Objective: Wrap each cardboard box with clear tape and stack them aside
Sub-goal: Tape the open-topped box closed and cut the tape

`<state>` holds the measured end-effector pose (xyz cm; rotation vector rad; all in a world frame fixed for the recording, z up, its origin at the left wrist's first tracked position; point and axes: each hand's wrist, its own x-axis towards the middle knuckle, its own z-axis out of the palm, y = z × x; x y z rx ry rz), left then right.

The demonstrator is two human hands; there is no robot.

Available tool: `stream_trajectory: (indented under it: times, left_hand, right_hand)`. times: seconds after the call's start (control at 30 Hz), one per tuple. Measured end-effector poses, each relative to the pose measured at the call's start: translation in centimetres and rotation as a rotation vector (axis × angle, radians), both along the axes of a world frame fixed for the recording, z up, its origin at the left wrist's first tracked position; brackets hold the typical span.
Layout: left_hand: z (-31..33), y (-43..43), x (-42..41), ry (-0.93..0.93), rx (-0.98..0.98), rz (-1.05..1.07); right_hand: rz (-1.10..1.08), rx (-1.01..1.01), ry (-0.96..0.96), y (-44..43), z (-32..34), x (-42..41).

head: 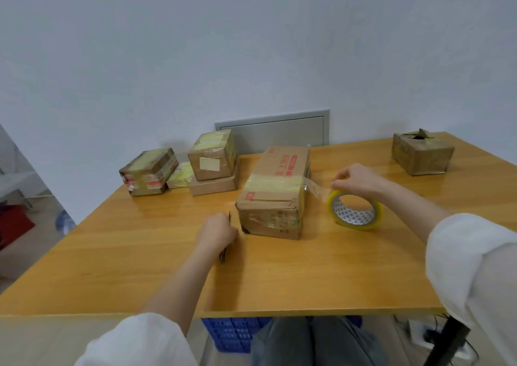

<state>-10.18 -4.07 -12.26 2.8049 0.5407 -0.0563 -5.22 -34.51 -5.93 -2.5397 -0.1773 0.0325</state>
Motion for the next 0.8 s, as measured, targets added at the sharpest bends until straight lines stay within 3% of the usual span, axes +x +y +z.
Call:
stream_trajectory:
  times: [0.1,0.27,0.37,0.63,0.8]
  left_hand:
    - [-0.1,0.3,0.6,-0.076,-0.042,0.035]
    - [4.1,-1.1,0.9,-0.473,-0.562,0.032]
    - [7.6,-3.4,0.4,-0.613,-0.584,-0.088]
    - [10.5,-10.6,-0.1,-0.327,-0.829,-0.290]
    - [10.4,-11.2,0.3,-0.321,-0.791,-0.346]
  right_hand:
    - [-0.016,-0.010,0.004,-0.2,0.1,-0.2]
    - [-0.033,0.053,0.048,-0.7,0.4,0.2]
    - [-0.040,0.058,0.093,-1.1,1.0,0.4]
    - [-0.055,-0.016,0.137,-1.6,1.4,0.5]
    - [-0.068,0.069,0.154,-1.6,1.3,0.6]
